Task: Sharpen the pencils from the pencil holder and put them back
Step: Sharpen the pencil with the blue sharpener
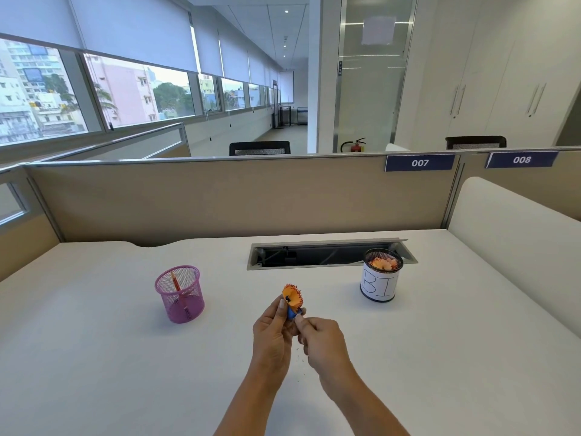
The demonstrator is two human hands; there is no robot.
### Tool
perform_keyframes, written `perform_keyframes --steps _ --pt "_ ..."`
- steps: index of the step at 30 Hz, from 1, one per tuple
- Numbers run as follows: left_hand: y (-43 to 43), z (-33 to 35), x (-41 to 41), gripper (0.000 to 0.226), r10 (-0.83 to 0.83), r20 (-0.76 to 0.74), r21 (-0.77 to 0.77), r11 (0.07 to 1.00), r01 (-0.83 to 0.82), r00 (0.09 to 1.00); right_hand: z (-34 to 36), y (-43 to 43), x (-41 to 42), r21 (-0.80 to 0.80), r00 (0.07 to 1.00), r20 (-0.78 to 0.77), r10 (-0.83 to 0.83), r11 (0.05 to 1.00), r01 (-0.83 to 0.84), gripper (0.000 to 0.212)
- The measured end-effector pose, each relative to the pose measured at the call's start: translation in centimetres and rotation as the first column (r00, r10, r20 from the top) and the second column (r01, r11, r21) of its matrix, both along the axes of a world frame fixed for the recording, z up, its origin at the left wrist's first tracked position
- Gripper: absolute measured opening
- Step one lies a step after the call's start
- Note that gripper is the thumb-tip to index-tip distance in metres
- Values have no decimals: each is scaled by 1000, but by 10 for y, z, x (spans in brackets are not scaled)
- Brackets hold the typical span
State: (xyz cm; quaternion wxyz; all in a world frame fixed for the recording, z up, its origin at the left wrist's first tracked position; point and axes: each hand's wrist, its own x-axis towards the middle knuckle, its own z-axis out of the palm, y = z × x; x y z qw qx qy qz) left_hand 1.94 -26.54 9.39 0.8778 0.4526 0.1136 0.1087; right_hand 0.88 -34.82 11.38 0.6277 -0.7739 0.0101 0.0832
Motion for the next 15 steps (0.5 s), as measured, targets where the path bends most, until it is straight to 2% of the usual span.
perform_keyframes --steps 3,5,7,11,13,15 --pt "1 -1 0 26 -42 -13 -13 999 42 999 7 -6 2 404 938 -332 100 914 46 33" --pt "3 -2 0 27 -69 -22 -52 996 67 997 8 -10 3 615 840 -490 231 775 145 34" --pt "3 -4 0 27 -94 -26 -109 990 91 995 7 -13 6 752 744 -557 370 604 263 40" --pt "0 -8 0 29 -141 -30 -258 957 129 990 2 -13 5 850 658 -524 541 381 364 47" --pt "-1 -8 1 31 -153 -36 -289 948 136 988 0 -12 4 860 667 -509 545 348 372 48" --pt "0 -9 1 30 -138 -43 -251 960 123 990 -2 -12 5 852 688 -517 510 387 354 48"
